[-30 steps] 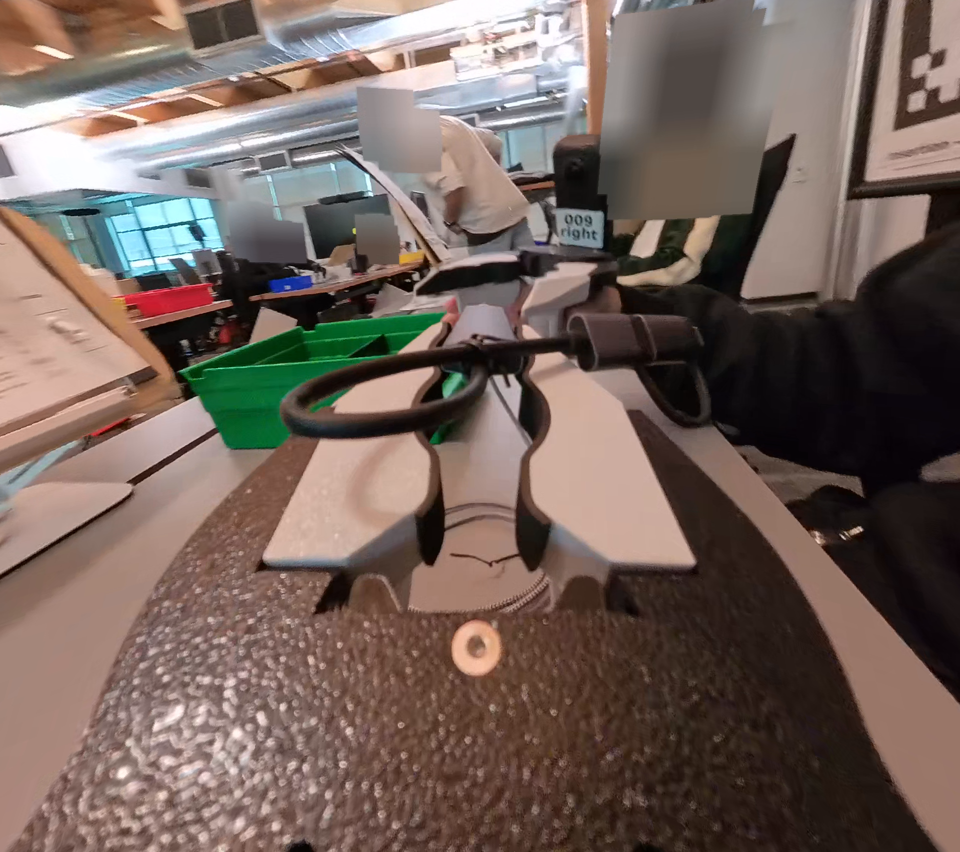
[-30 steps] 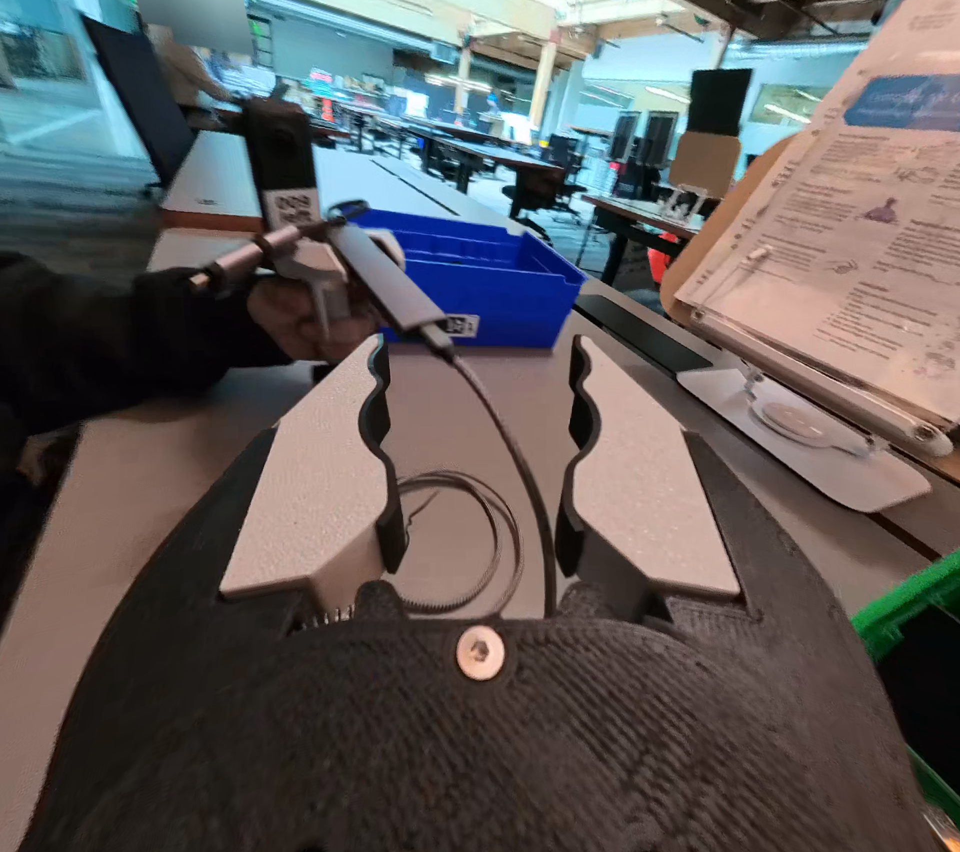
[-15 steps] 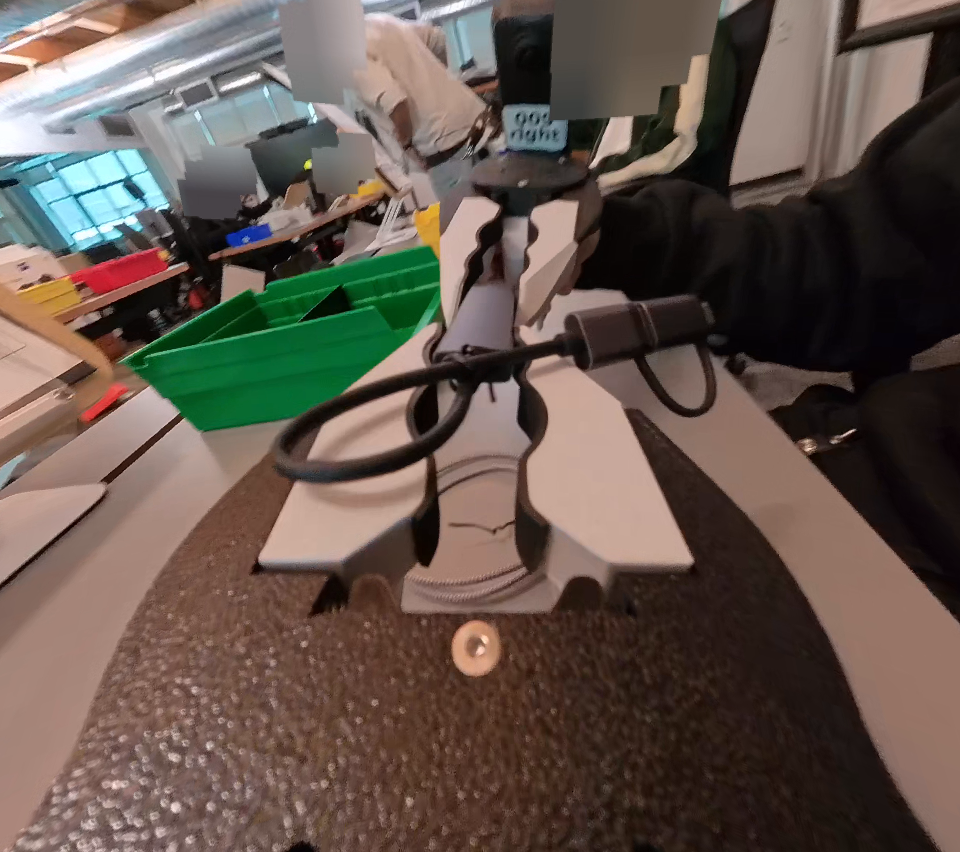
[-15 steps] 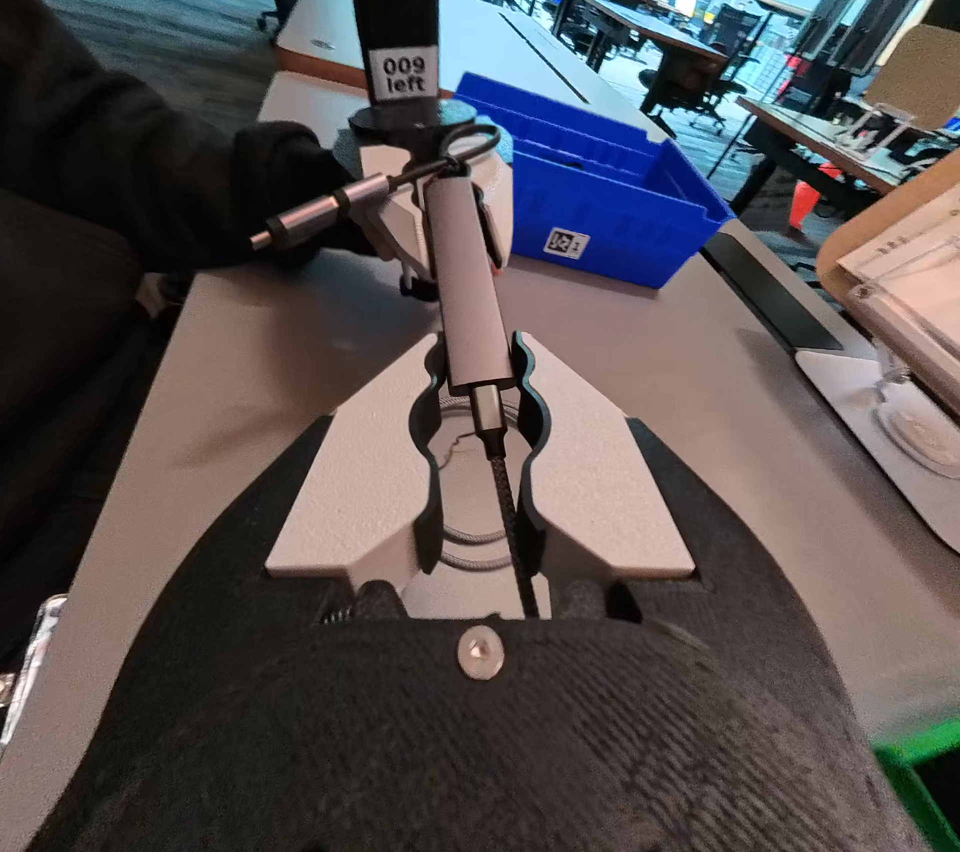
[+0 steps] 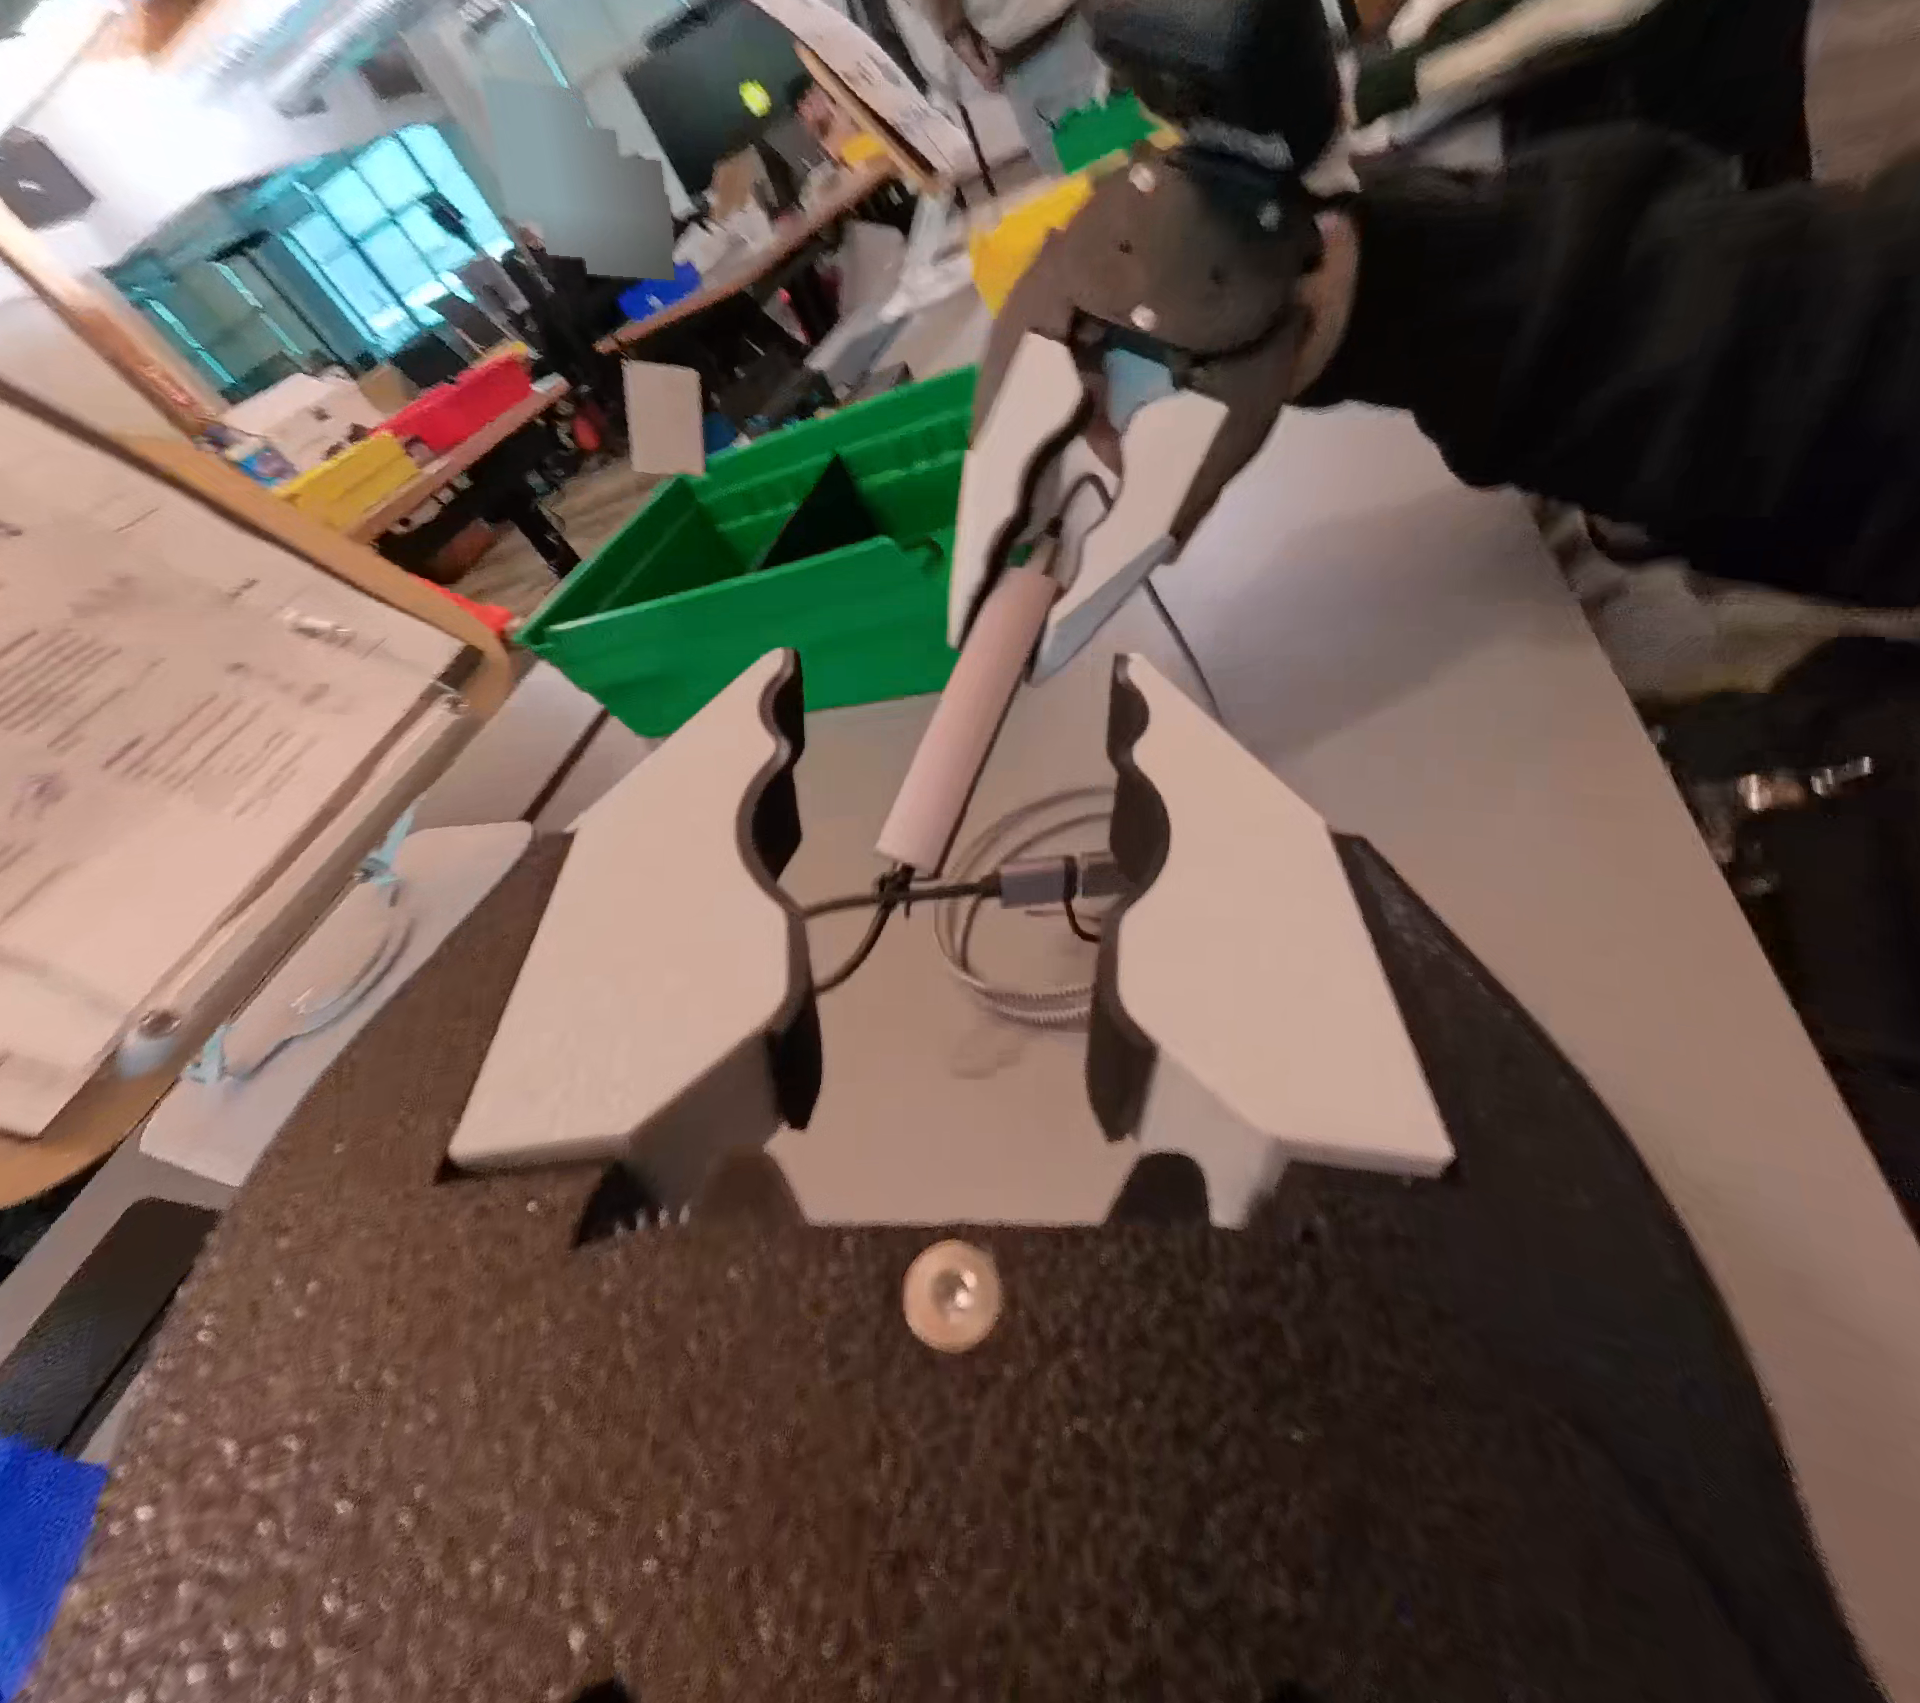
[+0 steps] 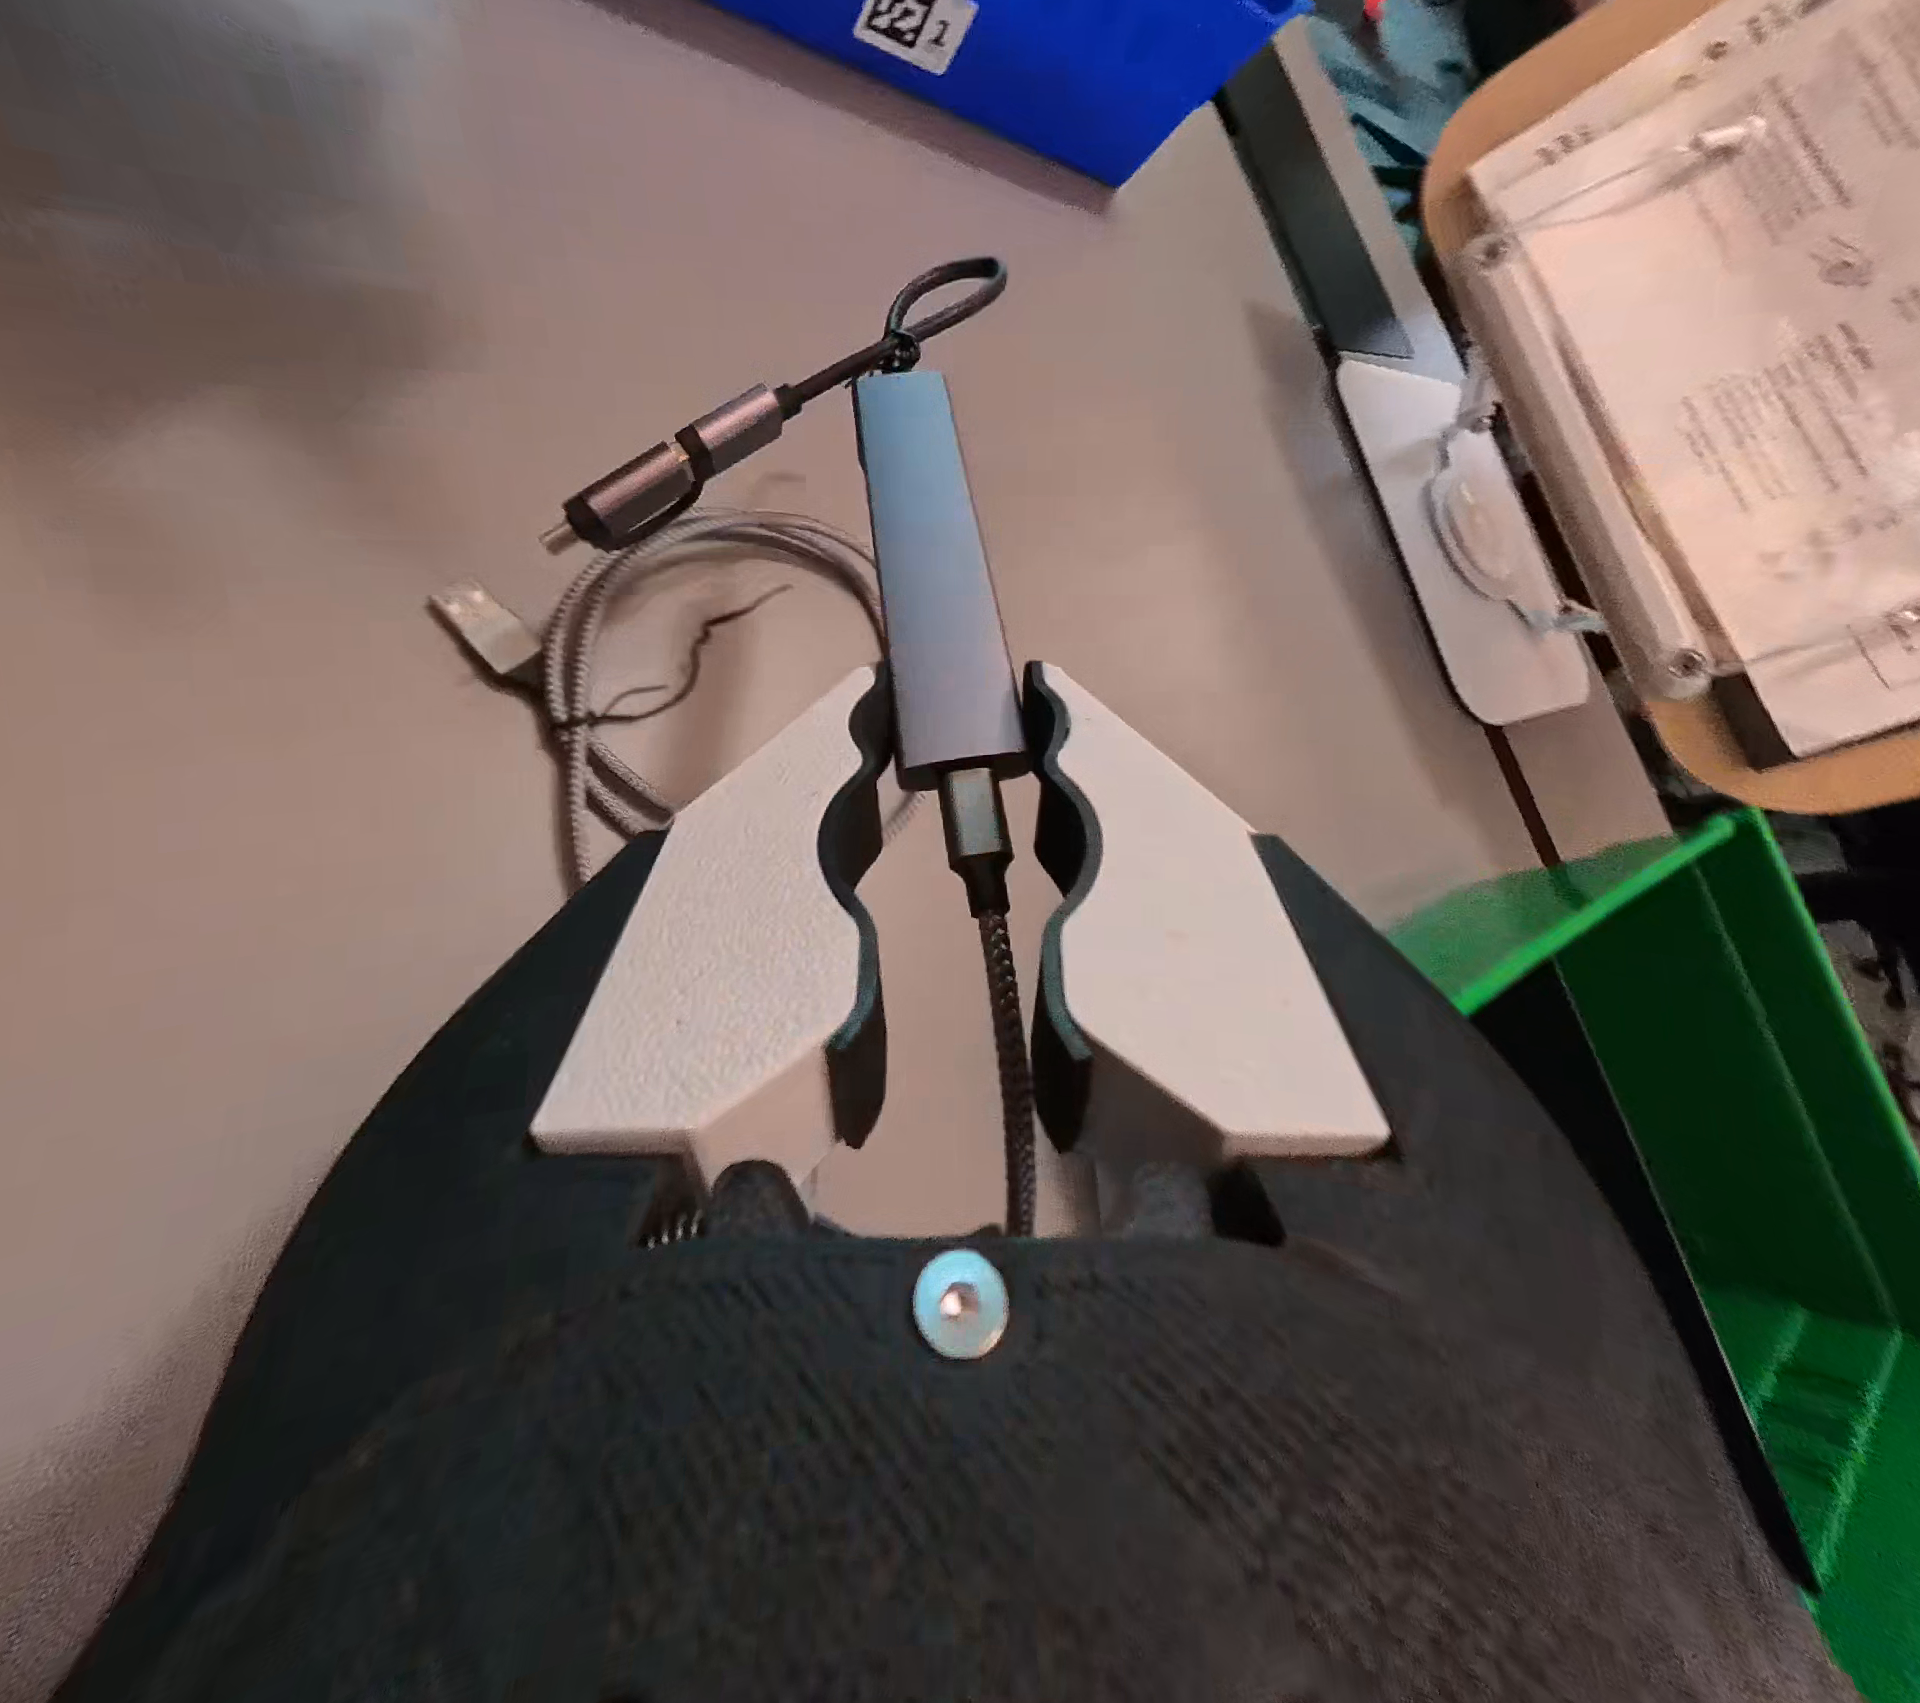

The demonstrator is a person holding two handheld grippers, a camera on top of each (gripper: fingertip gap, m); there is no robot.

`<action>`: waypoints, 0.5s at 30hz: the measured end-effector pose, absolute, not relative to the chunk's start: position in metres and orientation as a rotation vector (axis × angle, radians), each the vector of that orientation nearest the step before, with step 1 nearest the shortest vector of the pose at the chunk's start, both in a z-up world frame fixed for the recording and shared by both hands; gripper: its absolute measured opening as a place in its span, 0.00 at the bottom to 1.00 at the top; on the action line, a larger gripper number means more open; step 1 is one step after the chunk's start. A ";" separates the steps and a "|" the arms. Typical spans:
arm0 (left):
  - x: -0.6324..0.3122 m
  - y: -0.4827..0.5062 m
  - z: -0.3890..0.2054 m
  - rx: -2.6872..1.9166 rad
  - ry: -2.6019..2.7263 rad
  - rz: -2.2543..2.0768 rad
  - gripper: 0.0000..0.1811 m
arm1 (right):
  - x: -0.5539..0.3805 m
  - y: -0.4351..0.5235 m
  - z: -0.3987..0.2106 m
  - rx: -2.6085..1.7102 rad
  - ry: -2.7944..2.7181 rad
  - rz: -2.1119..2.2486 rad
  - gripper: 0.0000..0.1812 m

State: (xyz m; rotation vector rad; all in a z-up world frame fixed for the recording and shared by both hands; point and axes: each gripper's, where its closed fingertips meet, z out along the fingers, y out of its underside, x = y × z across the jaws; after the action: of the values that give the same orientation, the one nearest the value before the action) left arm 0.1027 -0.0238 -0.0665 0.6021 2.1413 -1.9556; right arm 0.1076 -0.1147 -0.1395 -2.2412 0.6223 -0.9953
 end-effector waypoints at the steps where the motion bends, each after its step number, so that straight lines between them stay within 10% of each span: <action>1: 0.099 -0.029 -0.076 0.647 2.162 -1.896 0.31 | 0.107 -0.108 -0.143 -2.258 0.595 -0.978 0.13; 15: 0.104 -0.046 -0.138 0.762 2.285 -1.689 0.22 | 0.086 -0.060 -0.116 -2.048 0.351 -0.799 0.13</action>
State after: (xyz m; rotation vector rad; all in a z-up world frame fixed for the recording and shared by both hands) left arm 0.1036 -0.0462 -0.1382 0.7619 2.2847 -1.6892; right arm 0.0859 -0.0597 -0.1164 -2.0482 0.3507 -0.7990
